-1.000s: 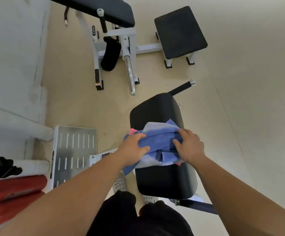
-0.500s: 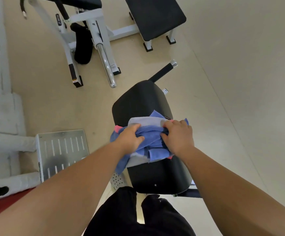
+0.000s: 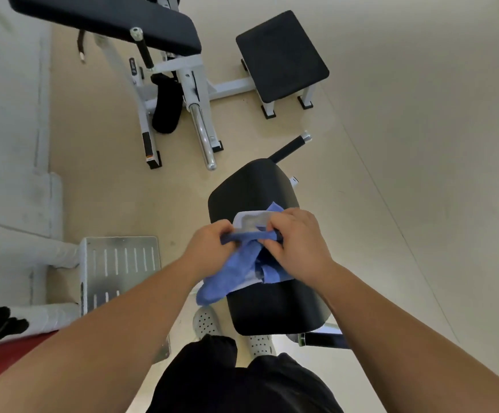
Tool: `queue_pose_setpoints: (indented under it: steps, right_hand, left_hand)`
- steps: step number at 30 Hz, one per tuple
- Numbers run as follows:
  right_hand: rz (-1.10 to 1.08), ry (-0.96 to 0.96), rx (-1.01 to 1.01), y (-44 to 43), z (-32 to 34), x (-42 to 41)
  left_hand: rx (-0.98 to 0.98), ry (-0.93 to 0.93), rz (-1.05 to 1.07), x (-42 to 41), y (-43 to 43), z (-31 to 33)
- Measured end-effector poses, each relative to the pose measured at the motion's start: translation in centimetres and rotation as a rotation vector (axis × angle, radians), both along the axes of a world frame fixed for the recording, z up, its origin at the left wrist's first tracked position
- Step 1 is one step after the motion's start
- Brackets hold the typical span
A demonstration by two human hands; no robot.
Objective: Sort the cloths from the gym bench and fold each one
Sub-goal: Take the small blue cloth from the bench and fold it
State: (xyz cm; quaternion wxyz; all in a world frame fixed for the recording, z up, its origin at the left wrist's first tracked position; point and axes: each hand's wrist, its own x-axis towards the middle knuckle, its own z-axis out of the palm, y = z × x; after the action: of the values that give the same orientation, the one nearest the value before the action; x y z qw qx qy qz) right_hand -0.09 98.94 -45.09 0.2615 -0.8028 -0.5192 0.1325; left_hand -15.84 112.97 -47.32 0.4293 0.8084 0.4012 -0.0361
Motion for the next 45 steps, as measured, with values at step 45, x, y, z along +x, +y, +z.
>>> queue_pose_setpoints:
  steps: [45]
  right_hand:
    - [0.883, 0.547, -0.281, 21.0, 10.8, -51.7]
  left_hand:
    - [0.275, -0.158, 0.514, -56.3, 6.4, 16.5]
